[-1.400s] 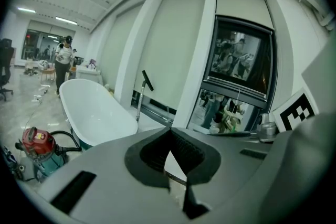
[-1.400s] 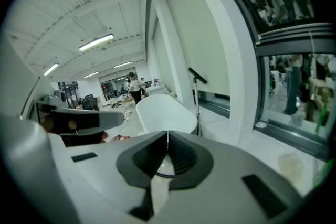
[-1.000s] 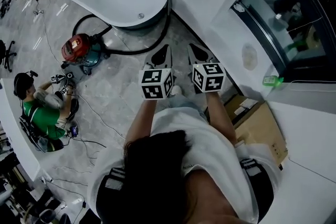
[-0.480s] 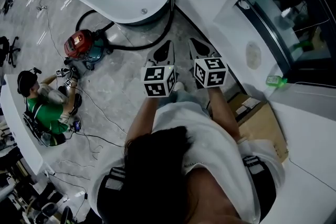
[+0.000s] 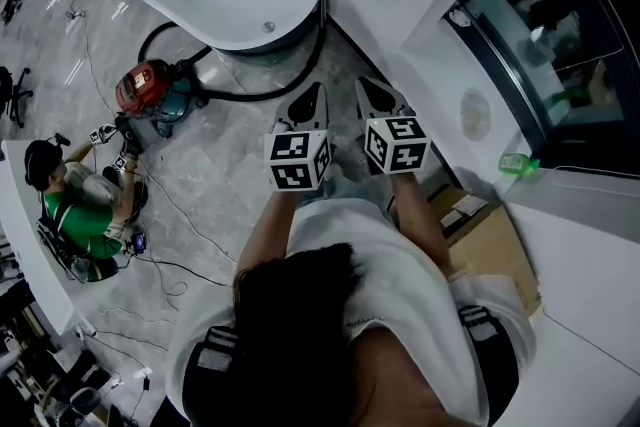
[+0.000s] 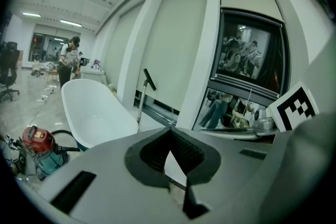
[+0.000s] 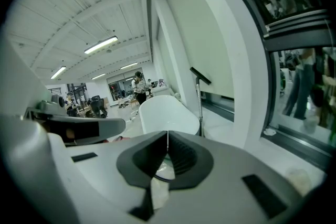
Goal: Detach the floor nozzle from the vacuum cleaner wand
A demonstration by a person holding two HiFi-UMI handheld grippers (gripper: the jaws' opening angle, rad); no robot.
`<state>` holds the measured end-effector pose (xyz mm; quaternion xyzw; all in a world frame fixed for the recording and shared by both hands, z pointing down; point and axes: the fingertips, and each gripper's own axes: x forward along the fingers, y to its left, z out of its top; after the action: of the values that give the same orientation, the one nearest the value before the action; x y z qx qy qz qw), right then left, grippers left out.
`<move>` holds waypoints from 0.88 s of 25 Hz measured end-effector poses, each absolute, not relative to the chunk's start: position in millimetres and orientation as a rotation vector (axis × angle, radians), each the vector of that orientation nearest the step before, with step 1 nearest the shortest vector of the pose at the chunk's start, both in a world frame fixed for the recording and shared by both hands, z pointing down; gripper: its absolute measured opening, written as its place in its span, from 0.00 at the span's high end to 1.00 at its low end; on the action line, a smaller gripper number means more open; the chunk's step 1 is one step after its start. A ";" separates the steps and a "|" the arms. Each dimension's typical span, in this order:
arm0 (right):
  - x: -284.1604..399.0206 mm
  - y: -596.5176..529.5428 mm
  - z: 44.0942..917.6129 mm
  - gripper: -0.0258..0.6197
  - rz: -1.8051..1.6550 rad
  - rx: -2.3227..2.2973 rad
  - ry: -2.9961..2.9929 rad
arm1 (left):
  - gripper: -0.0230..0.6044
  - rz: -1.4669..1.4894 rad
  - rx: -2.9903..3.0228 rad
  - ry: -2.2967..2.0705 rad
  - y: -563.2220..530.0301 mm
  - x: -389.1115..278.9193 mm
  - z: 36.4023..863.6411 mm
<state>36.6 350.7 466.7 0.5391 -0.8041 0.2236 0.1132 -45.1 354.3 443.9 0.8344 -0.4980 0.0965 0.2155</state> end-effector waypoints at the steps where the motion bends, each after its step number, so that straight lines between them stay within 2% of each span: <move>1: 37.4 349.3 466.4 0.94 0.649 1.582 -2.357 | 0.96 0.264 2.316 -1.378 352.5 -44.2 443.9; 22: 41.1 286.0 478.3 0.94 0.637 1.592 -2.310 | 0.96 0.247 2.287 -1.374 287.9 -52.1 458.2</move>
<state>41.1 286.0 478.3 0.5486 -0.7958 0.2196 0.1319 -52.1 287.9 458.2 0.8309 -0.4993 0.0897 0.2287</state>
